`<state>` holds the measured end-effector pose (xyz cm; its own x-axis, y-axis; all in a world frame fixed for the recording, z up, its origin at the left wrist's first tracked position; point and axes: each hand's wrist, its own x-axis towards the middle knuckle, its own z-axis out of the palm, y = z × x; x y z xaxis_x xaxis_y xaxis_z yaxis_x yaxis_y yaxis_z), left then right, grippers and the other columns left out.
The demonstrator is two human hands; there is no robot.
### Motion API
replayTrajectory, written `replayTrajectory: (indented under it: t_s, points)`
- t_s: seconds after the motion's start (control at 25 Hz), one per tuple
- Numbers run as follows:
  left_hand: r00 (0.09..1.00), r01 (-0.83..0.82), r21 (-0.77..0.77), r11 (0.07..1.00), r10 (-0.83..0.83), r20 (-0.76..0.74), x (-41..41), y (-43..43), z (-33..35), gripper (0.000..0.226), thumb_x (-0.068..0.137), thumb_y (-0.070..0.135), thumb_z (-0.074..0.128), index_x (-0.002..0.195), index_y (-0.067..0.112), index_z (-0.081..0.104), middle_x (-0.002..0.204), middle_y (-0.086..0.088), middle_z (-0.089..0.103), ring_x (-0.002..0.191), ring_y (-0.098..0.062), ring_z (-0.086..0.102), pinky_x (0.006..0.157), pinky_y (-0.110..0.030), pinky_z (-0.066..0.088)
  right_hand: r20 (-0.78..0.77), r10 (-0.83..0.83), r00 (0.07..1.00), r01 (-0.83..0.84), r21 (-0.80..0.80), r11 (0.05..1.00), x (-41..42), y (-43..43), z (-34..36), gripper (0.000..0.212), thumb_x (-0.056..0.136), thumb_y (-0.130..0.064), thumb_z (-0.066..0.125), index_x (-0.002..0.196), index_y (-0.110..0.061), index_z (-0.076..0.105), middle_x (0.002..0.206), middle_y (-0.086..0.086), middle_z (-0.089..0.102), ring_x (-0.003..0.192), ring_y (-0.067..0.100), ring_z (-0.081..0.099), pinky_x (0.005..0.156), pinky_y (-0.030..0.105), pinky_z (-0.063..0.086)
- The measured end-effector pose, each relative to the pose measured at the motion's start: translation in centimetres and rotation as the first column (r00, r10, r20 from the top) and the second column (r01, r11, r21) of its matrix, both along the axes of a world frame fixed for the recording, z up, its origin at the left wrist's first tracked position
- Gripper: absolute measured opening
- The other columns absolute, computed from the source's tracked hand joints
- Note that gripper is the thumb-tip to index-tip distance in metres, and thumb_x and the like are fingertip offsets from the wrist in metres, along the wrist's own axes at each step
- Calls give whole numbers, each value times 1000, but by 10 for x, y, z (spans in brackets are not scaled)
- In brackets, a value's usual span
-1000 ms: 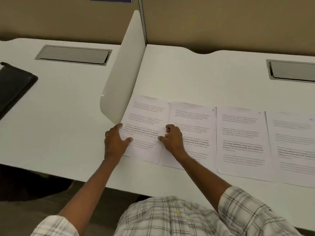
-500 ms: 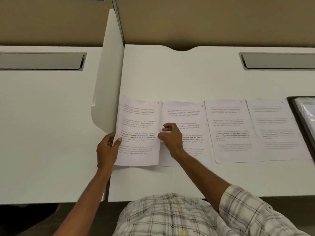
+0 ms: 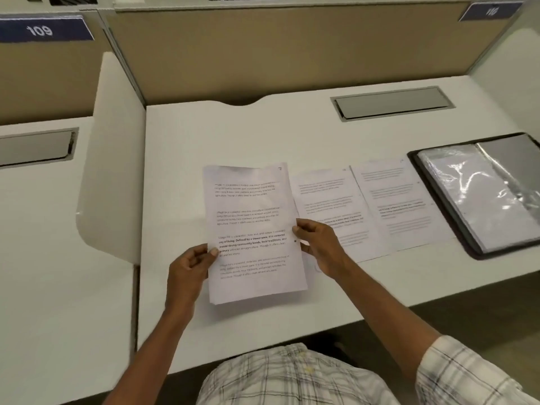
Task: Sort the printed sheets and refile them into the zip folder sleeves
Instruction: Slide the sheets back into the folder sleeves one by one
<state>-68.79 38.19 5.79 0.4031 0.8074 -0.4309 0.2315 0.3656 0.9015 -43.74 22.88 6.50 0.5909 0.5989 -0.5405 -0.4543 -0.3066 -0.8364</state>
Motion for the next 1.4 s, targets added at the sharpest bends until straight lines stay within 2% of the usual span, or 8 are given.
replayTrajectory:
  t_s: [0.12,0.28,0.48,0.6,0.76,1.08,1.24,1.4]
  points:
    - [998,58,-8,998,-58,0,44,-38,3,25,90,23,80,113,18,74,104,1,80,105,-24,74,94,-48,58,49,-46,998,46,5,999,38,-56,5,22,98,-11,66,118,-9,72,112,5,77,107,25,73,83,34,61]
    - [990,141,-10,990,-141,24,108,-111,1,23,89,20,79,111,18,75,107,0,79,107,-25,73,94,-48,59,119,-118,986,119,-2,993,91,-143,11,18,97,-12,69,114,-8,74,109,6,78,105,28,74,91,43,61]
    - [955,290,51,956,-292,44,201,-206,1,47,90,15,79,134,20,64,118,-2,74,108,-22,71,87,-41,59,192,-255,948,269,-48,962,168,-254,19,10,91,-12,76,101,-15,75,100,6,79,103,32,73,93,44,60]
    - [929,363,53,930,-366,52,252,-252,9,40,90,14,78,128,22,67,115,2,75,106,-19,71,84,-38,60,206,-323,924,344,-75,936,205,-312,20,17,90,-17,78,107,-16,73,100,6,79,102,32,73,93,47,60]
    - [875,482,35,876,-483,26,323,-285,11,33,92,15,76,124,18,70,113,2,77,104,-22,75,91,-49,61,187,-422,887,439,-60,897,255,-372,16,17,92,-13,75,108,-10,74,100,9,79,99,32,74,98,51,56]
    - [812,580,-7,814,-578,75,467,-312,0,27,94,12,73,121,17,71,110,4,79,98,-19,76,85,-40,61,135,-361,923,378,-133,916,369,-427,19,24,91,-14,76,113,-7,69,106,6,78,99,22,76,92,43,61]
    - [762,646,-25,763,-642,81,538,-325,-9,27,94,15,73,121,19,70,106,3,79,96,-19,76,81,-38,62,137,-388,912,408,-190,893,431,-449,26,25,92,-13,74,115,-6,69,109,7,78,100,24,76,92,44,61]
    - [760,650,-65,757,-644,90,597,-337,-12,22,96,13,71,116,21,71,103,3,79,96,-20,76,81,-37,61,89,-310,947,322,-188,928,493,-459,32,33,93,-18,73,122,-5,66,116,9,76,105,28,74,88,44,61]
